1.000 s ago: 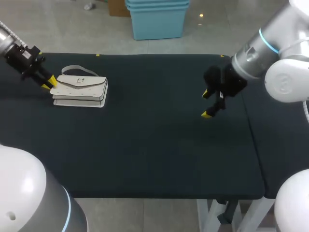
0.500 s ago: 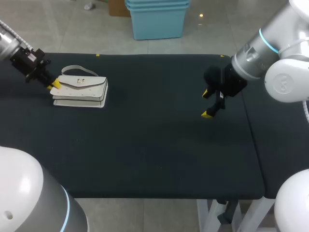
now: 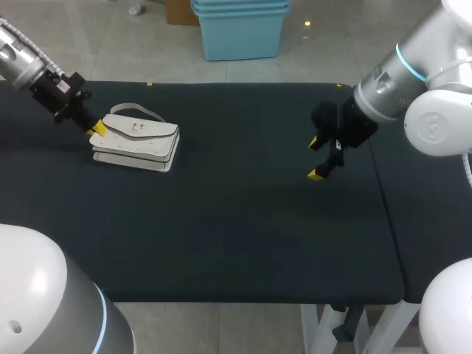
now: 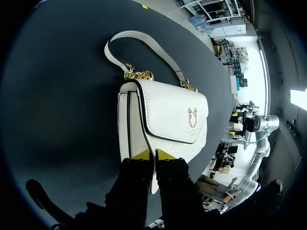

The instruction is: Pick up the bag, open it, inspect its contents, close it, and place it on the opposite side

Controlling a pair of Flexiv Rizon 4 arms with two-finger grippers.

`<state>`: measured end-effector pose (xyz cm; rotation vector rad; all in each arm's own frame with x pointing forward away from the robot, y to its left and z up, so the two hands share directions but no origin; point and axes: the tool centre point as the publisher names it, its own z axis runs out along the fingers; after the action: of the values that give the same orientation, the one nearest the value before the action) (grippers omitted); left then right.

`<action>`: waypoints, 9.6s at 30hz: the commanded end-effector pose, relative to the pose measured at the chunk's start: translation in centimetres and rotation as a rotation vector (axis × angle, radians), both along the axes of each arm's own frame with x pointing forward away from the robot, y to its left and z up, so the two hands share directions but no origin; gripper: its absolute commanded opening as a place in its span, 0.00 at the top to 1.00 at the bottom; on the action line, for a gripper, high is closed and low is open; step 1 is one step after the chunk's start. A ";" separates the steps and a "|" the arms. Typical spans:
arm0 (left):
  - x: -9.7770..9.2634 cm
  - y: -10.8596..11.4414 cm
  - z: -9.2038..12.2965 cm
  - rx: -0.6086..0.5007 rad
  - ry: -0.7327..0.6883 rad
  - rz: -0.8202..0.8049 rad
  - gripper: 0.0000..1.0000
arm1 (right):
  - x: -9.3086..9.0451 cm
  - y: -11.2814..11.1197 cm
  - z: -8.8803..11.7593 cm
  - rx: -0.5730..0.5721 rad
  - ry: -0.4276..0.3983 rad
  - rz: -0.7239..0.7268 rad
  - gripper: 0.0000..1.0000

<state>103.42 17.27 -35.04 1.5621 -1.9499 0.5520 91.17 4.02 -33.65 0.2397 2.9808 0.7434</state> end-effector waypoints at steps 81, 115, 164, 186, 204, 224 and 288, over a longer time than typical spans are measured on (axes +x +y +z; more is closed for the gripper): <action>-8.5 -25.7 -0.4 -0.168 -0.061 0.000 0.68 | 0.1 0.0 0.0 0.000 0.002 0.001 0.00; -5.0 -18.6 8.3 0.016 -0.460 -0.671 0.00 | -2.6 5.0 5.7 -0.184 -0.317 -0.004 0.00; -5.0 -23.2 7.0 0.031 -1.445 -1.400 0.00 | -4.6 12.5 0.1 -0.309 -0.571 -0.011 0.00; -5.6 -23.2 6.5 -0.102 -1.590 -1.539 0.00 | -1.3 11.3 -2.2 -0.416 -0.619 -0.079 0.52; -6.1 -24.6 6.2 -0.204 -1.681 -1.642 0.00 | -0.2 10.4 -3.4 -0.419 -0.640 -0.095 0.62; -6.3 -25.9 5.6 -0.191 -1.750 -1.629 0.00 | -0.2 10.5 -3.9 -0.403 -0.679 -0.123 1.00; -0.1 -31.7 3.2 -0.282 -1.546 -1.429 1.00 | -0.2 10.5 -3.9 -0.403 -0.679 -0.123 1.00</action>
<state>101.66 -14.69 -32.64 -1.0839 -2.9883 1.3552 91.37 14.57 -37.08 0.1132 2.3600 0.1470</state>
